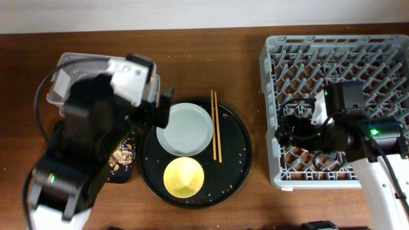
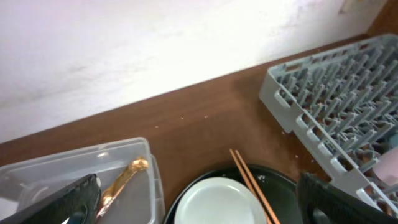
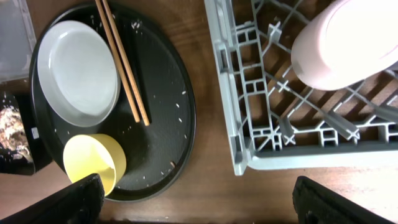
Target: Sort waste into correct bins and load items into the dishwasher rack
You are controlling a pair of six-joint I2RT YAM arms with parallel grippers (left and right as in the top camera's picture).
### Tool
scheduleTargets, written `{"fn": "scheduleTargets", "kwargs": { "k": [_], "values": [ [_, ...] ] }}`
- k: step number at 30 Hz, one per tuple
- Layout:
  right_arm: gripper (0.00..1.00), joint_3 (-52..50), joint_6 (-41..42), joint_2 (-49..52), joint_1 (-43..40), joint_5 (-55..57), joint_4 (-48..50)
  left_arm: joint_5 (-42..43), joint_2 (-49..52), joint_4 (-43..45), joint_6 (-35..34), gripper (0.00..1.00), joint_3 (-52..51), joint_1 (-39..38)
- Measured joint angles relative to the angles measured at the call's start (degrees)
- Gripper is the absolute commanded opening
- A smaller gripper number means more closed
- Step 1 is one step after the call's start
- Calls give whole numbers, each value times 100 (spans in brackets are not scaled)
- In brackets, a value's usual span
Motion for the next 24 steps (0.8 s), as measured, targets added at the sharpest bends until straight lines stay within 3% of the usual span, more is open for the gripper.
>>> {"fn": "scheduleTargets", "kwargs": {
  "k": [4,8,14,18,24],
  "values": [
    [98,2,2,0,0,0,-17,35,-1305,551,24,100,-1460,313],
    [98,0,2,0,0,0,-4,157,-3486,2031,55,99,-3659,741],
    [98,0,0,7,0,0,-7,334,-5508,3563,-24,99,-6489,841],
    [98,0,4,7,0,0,-9,334,-6085,3934,-192,99,-7619,841],
    [98,0,4,7,0,0,-9,334,-6111,3952,-227,99,-7960,841]
  ]
}}
